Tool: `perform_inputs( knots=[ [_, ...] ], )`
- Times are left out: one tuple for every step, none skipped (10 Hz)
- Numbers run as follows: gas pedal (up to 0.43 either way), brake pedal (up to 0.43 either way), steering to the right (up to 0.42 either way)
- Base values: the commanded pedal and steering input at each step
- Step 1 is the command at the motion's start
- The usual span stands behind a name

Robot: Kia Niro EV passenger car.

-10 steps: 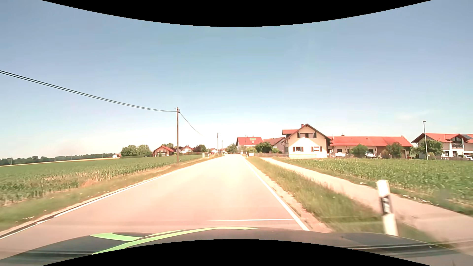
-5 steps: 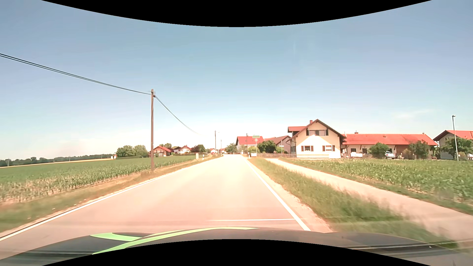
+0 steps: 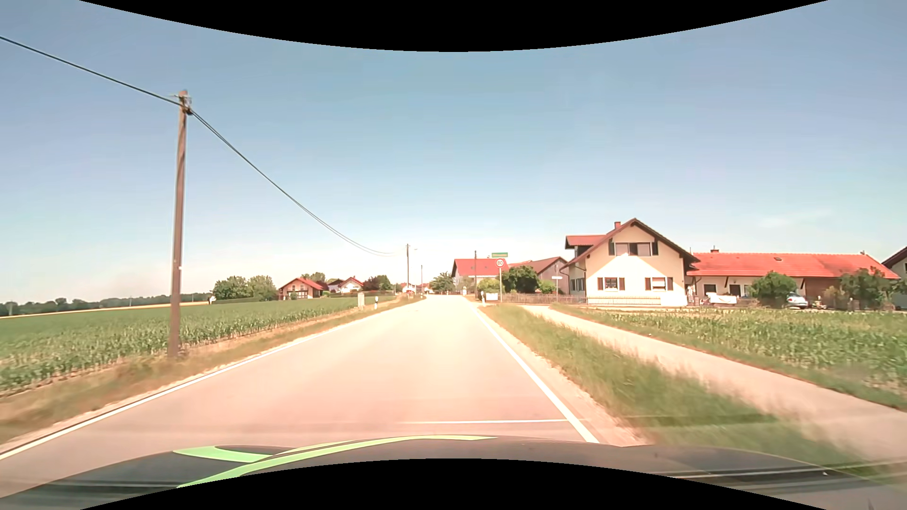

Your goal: Follow the waypoints while adhering to traffic rules and regulations

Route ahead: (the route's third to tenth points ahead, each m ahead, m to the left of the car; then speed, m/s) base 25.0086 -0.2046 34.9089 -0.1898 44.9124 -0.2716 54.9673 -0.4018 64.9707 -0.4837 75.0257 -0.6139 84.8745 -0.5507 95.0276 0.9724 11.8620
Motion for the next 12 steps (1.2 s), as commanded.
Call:
perform_inputs(
  knots=[
    [0.000,0.207,0.003],
    [0.000,0.207,0.004],
    [0.000,0.207,0.004],
    [0.000,0.207,0.004],
    [0.000,0.207,0.003],
    [0.000,0.207,0.004],
    [0.000,0.207,0.003],
    [0.000,0.207,0.004],
    [0.000,0.207,0.004],
    [0.000,0.220,0.004],
    [0.000,0.226,0.004],
    [0.000,0.238,0.004]
  ],
)
